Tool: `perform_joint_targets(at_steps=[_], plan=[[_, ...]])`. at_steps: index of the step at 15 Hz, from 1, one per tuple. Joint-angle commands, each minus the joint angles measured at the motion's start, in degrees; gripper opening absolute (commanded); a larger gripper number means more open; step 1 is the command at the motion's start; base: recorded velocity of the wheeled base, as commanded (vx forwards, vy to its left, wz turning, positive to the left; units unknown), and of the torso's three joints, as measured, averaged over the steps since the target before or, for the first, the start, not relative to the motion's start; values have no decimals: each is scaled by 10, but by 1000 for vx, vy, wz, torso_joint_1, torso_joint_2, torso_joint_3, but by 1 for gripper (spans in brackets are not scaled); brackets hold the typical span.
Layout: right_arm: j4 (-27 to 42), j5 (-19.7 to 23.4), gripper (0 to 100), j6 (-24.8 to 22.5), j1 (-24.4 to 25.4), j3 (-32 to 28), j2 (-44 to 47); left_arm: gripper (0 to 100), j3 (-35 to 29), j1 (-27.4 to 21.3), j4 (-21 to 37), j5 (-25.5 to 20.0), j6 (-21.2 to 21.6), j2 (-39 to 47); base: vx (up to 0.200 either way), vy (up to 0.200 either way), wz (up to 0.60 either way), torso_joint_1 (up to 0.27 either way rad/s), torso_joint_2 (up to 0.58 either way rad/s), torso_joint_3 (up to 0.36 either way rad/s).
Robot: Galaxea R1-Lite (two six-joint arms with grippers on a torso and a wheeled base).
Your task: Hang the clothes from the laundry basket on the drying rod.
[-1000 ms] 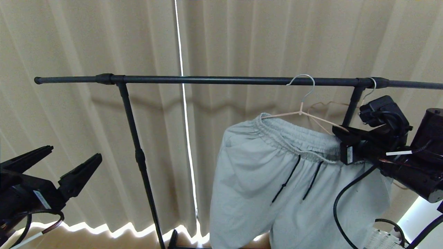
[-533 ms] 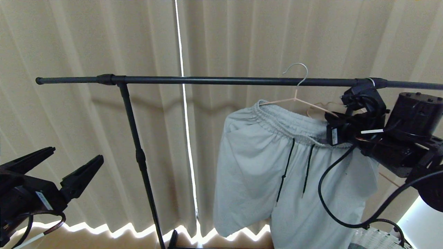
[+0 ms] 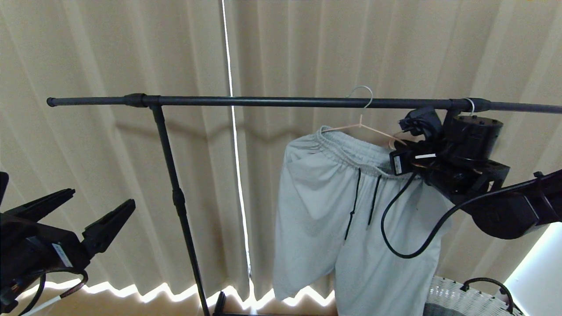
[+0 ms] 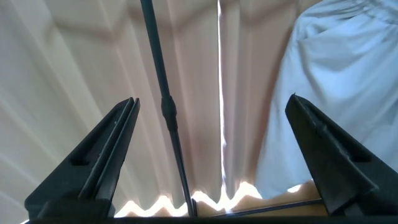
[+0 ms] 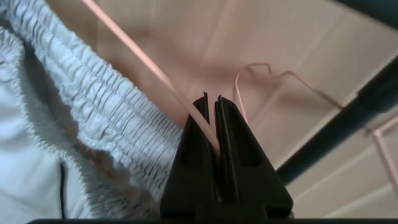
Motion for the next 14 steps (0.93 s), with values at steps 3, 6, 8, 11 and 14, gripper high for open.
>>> perform_joint_targets(at_steps=[3,6,8,11,14], plan=[[-1,0,0,-1,2,4,16,100,1,0,0,0,0,2,0,0,0,0,0,0],[-8,0,0,0,20,23,11,100,3,0,0,0,0,2,0,0,0,0,0,0],[-9,1,0,1,36,37,-1,100,3,0,0,0,0,2,0,0,0,0,0,0],[-9,6,0,1,41,35,-6,100,3,0,0,0,0,2,0,0,0,0,0,0],[-9,7,0,2,54,35,-6,100,4,0,0,0,0,2,0,0,0,0,0,0]])
